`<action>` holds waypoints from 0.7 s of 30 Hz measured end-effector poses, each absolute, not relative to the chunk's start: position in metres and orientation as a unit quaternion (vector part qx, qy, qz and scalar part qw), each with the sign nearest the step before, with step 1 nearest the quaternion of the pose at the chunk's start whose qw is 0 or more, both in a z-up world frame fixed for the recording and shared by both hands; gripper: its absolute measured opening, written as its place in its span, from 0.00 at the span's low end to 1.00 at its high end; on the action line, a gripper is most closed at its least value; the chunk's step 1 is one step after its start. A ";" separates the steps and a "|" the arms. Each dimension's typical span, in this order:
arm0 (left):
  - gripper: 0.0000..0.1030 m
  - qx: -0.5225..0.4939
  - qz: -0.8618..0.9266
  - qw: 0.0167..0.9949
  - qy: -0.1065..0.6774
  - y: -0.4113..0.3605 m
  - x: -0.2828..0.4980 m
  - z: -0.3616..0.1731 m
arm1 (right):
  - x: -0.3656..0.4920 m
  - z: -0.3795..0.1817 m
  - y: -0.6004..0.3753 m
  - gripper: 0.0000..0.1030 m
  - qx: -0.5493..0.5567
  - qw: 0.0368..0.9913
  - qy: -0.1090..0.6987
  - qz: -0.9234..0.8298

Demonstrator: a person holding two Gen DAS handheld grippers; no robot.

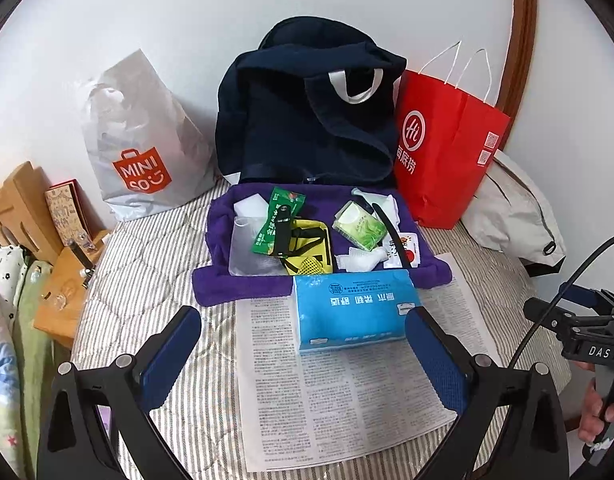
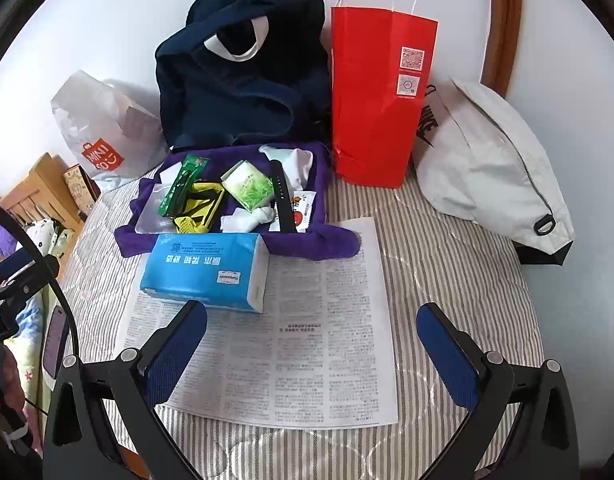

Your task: Organize soft objects

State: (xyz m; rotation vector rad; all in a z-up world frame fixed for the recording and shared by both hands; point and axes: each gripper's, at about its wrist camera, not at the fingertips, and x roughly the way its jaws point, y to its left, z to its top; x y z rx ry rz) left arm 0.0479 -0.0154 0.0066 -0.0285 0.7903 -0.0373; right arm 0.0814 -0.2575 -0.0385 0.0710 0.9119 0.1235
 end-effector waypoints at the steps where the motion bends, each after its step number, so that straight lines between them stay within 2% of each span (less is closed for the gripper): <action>1: 1.00 -0.011 -0.016 0.923 0.384 -0.016 0.047 0.008 | 0.080 -0.037 -0.257 1.00 0.035 0.896 0.439 0.058; 21: 1.00 -0.006 -0.008 0.926 0.377 -0.022 0.032 0.015 | 0.065 -0.027 -0.258 1.00 0.032 0.900 0.432 0.053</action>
